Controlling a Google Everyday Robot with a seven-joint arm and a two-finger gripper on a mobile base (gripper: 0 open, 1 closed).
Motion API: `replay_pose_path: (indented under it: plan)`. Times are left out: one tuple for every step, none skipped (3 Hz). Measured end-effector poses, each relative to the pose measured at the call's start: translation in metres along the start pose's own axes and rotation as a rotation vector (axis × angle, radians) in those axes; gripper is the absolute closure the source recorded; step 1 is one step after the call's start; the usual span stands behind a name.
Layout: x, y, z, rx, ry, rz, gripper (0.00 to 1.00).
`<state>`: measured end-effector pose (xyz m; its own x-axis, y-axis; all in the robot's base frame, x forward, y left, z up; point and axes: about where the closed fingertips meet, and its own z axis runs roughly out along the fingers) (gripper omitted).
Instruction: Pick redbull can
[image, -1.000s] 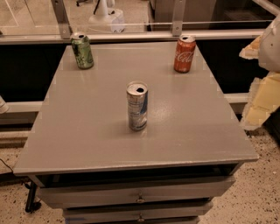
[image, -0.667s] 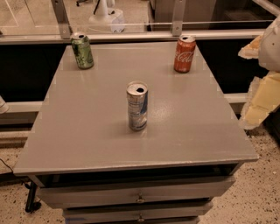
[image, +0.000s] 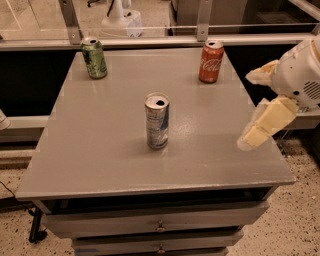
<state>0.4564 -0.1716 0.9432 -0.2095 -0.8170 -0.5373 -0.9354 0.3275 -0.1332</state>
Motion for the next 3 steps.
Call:
replay_pose_path:
  plan:
    - [-0.038,0.008,0.033,-0.070,-0.208,0.051,0.00]
    - [-0.077,0.024,0.060,-0.131,-0.397,0.096,0.00]
    - [-0.111,0.044,0.087,-0.178,-0.566,0.128,0.00]
